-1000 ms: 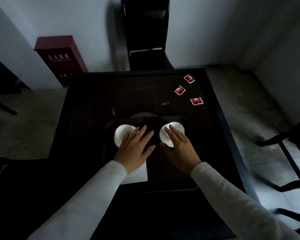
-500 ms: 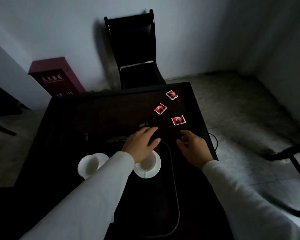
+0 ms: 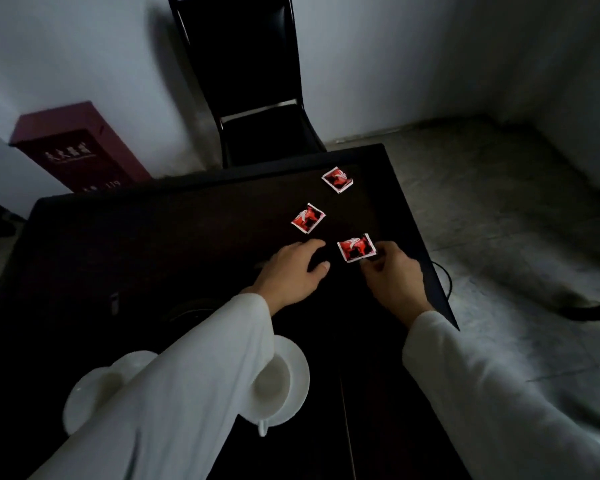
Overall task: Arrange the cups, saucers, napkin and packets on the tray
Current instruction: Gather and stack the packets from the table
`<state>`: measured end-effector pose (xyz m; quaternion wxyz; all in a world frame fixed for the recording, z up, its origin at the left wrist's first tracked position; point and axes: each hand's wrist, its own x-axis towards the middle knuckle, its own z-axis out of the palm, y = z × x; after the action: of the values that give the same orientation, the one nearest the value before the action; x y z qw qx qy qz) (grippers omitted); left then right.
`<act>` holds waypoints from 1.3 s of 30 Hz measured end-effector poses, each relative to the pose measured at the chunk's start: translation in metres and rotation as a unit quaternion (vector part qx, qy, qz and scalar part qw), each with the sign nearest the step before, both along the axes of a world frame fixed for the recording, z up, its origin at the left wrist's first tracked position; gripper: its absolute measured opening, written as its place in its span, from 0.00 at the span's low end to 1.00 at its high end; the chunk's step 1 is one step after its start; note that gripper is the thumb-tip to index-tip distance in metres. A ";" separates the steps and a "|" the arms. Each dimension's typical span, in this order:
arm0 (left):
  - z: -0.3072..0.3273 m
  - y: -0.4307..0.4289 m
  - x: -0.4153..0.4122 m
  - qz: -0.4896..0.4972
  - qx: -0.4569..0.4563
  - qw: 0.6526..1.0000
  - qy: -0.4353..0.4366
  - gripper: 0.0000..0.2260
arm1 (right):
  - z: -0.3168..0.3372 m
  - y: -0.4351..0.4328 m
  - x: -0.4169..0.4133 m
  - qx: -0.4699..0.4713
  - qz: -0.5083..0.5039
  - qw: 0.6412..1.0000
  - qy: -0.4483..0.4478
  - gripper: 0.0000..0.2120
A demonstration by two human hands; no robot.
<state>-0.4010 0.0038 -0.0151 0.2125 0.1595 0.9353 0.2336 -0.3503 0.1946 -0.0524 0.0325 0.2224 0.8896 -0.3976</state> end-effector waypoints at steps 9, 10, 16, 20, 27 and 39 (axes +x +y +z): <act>-0.051 0.008 -0.033 0.040 0.094 0.994 -0.050 0.22 | -0.032 -0.013 -0.032 0.020 -0.071 0.997 -0.006 0.26; -0.054 0.008 -0.035 0.045 0.102 0.993 -0.045 0.21 | -0.035 -0.014 -0.033 0.020 -0.075 0.997 -0.009 0.26; -0.067 0.004 -0.045 0.067 0.150 0.985 -0.044 0.21 | -0.040 -0.017 -0.034 0.006 -0.087 0.996 0.021 0.30; -0.070 0.003 -0.049 0.092 0.173 0.978 -0.066 0.21 | -0.038 -0.020 -0.034 -0.032 -0.070 0.994 0.083 0.21; -0.074 -0.007 -0.055 0.168 0.332 0.916 -0.150 0.17 | -0.034 -0.033 -0.039 -0.150 -0.026 0.980 0.125 0.12; -0.083 -0.058 -0.070 0.288 0.439 0.821 -0.223 0.05 | -0.036 -0.063 -0.084 -0.020 0.089 0.990 0.111 0.15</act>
<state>-0.4706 -0.0542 -0.0978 0.2460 -0.0977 0.6638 0.6995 -0.4339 0.1319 -0.0888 -0.0262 0.0962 0.8958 -0.4330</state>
